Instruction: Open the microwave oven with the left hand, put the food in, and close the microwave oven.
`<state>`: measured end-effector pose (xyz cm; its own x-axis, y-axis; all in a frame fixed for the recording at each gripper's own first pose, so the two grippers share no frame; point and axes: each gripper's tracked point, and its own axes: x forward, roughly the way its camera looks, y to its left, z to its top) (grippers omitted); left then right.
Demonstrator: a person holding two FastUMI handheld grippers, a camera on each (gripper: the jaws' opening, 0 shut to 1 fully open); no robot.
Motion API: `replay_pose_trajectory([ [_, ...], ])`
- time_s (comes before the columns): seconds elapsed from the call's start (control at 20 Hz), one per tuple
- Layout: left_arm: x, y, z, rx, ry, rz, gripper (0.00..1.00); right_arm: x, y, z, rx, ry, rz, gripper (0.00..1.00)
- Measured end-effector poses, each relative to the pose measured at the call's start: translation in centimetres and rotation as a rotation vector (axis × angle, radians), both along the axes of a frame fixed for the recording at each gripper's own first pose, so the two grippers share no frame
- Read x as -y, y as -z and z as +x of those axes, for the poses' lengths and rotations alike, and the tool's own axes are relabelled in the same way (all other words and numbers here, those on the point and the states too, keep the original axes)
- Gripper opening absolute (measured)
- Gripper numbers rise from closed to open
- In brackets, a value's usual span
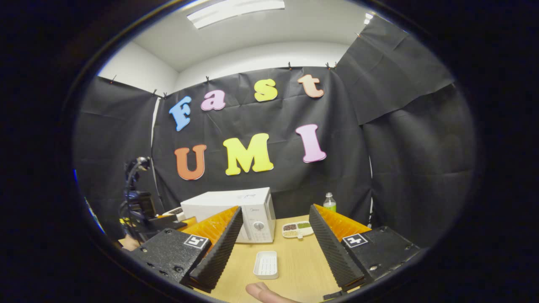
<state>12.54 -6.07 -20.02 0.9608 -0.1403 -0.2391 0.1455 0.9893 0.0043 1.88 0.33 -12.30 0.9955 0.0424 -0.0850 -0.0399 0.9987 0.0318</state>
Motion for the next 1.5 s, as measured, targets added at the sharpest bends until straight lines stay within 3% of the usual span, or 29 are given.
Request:
replay_pose_trajectory([
  [0.15,-0.8,-2.3,-4.7,-0.019,0.010,-0.034,0.96,-0.6,-1.2,-1.5,0.015,0.004,-0.013,0.91],
  [0.2,-1.5,-3.2,-6.0,-0.012,-0.003,-0.039,0.95,-0.6,-1.5,-2.1,0.020,0.007,-0.019,1.00],
  [0.3,-2.7,-5.0,-8.3,0.012,-0.017,-0.052,0.95,-0.9,-2.1,-2.9,0.025,0.011,-0.028,1.00],
  [0.35,-3.3,-5.8,-9.4,0.025,-0.029,-0.047,0.95,-1.0,-2.2,-3.3,0.024,0.009,-0.028,0.91],
  [0.45,-4.5,-7.8,-11.0,0.064,-0.049,-0.023,0.96,-1.4,-2.3,-4.1,0.025,0.000,-0.025,0.91],
  [0.5,-4.8,-8.3,-11.8,0.071,-0.050,-0.015,0.96,-1.6,-2.4,-4.2,0.025,-0.006,-0.027,1.00],
  [0.7,-4.9,-10.1,-14.2,0.113,-0.033,0.007,0.95,-2.2,-1.0,-4.5,-0.016,-0.021,-0.053,1.00],
  [0.85,-4.9,-10.4,-15.2,0.136,-0.019,0.005,0.95,-2.9,-0.6,-5.0,-0.035,-0.052,-0.053,1.00],
  [0.9,-5.0,-10.6,-15.5,0.141,-0.016,0.002,0.95,-2.9,-0.6,-5.1,-0.037,-0.054,-0.057,0.91],
  [0.95,-5.2,-10.7,-15.7,0.145,-0.017,0.000,0.95,-2.9,-0.7,-5.1,-0.038,-0.053,-0.057,1.00],
  [1.0,-5.4,-10.9,-16.0,0.150,-0.021,-0.004,0.95,-2.9,-0.8,-5.3,-0.037,-0.051,-0.051,0.91],
  [1.05,-5.5,-11.1,-16.2,0.153,-0.023,-0.009,0.95,-3.0,-1.0,-5.5,-0.033,-0.054,-0.038,1.00],
  [1.1,-5.5,-11.0,-16.2,0.153,-0.025,-0.011,0.95,-3.3,-1.3,-5.8,-0.028,-0.061,-0.029,0.92],
  [1.15,-5.6,-10.9,-16.3,0.154,-0.025,-0.007,0.95,-3.4,-1.6,-6.0,-0.018,-0.066,-0.027,0.91],
  [1.25,-5.9,-10.8,-16.4,0.158,-0.029,0.003,0.95,-3.2,-2.0,-6.4,-0.002,-0.065,-0.036,0.91],
  [1.3,-5.8,-10.8,-16.3,0.158,-0.029,0.003,0.95,-3.3,-2.1,-6.4,0.002,-0.066,-0.037,1.00],
  [1.5,-5.9,-10.5,-16.2,0.153,-0.033,-0.009,0.95,-3.7,-1.5,-6.5,-0.012,-0.081,-0.028,1.00],
])
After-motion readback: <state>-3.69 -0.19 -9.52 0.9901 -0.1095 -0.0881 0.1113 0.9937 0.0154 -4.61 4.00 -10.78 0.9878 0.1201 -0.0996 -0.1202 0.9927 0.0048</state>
